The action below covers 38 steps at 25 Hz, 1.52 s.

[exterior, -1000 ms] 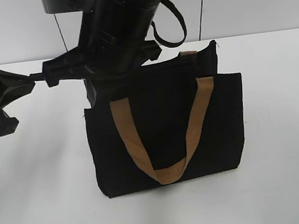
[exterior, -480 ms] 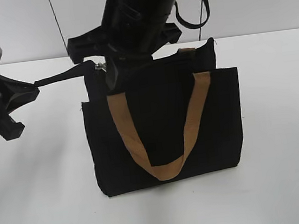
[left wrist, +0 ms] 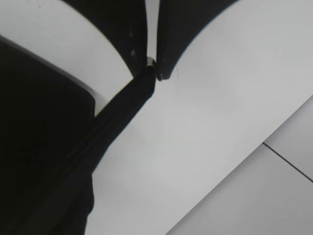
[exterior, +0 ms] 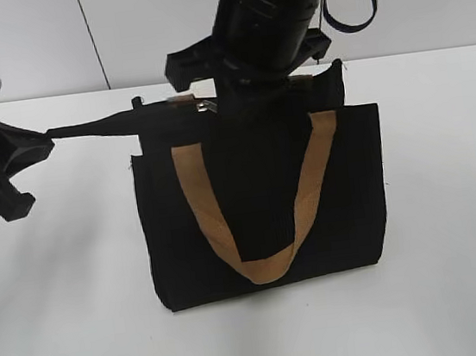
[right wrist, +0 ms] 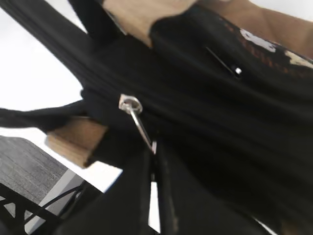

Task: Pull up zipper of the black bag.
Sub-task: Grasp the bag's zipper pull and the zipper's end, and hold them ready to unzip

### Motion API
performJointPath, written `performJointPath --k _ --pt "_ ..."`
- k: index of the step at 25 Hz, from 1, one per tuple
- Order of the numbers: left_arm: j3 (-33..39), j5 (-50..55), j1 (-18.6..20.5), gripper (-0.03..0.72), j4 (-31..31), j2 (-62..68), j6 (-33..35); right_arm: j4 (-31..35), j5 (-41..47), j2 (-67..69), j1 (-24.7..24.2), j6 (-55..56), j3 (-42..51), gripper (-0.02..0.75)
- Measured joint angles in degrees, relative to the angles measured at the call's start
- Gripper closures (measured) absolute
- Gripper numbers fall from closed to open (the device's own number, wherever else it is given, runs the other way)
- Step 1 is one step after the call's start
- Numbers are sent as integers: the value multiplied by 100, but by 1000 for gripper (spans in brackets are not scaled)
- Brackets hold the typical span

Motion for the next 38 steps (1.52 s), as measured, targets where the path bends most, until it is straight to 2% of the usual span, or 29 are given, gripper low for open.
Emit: performJointPath --k 11,22,34,36,38 --pt "0 -192 0 676 0 0 0 -142 491 -59 -582 -455 0 738" --pt "0 -167 0 676 -5 0 0 -540 551 -88 -1255 -608 0 738" --pt "0 -31 0 676 5 0 0 -685 556 -101 -1264 -656 0 737" --pt "0 18 0 676 5 0 0 -685 570 -125 -1264 -741 0 715" --pt "0 65 16 651 -35 0 -10 -698 581 -215 -1298 -832 0 642"
